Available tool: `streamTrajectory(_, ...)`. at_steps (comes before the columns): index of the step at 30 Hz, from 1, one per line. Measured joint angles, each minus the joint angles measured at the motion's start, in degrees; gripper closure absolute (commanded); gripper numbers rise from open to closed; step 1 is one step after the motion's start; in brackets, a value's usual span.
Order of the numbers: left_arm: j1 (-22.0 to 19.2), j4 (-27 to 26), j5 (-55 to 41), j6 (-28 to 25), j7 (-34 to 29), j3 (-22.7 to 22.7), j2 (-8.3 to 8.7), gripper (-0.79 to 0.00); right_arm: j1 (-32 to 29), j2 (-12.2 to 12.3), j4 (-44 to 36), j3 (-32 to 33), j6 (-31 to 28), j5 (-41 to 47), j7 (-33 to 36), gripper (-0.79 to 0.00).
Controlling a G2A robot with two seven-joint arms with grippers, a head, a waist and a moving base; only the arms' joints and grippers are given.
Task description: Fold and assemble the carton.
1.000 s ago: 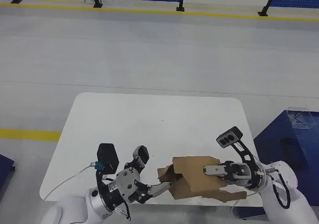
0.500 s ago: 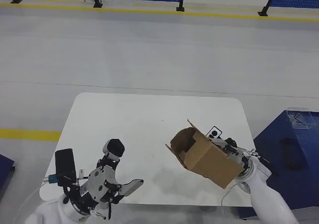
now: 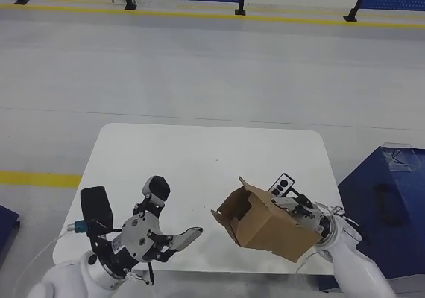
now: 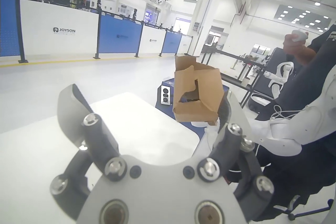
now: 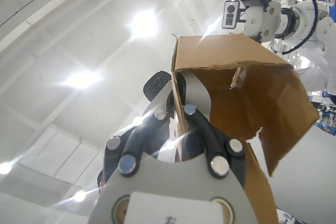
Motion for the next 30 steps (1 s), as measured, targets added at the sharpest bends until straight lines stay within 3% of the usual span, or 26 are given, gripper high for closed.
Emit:
streamTrajectory(12, -6.10, 1.23, 0.21, 4.83, -5.49, 3.84, -0.34, -0.785, -0.55, -0.16, -0.69, -0.16, 1.09, -1.30, 1.50, 0.000)
streamTrajectory(21, -5.77, -0.23, 1.48, 4.68, -4.91, 5.49, -0.45, -0.785, -0.21, -0.38, -0.25, -0.27, 1.31, -1.30, 1.15, 0.000)
streamTrajectory(30, -8.10, 2.61, 1.49, 9.49, -6.16, 6.45, -0.79, -0.785, -0.31, -0.57, -1.12, -0.83, 1.72, -1.94, 1.87, 0.000)
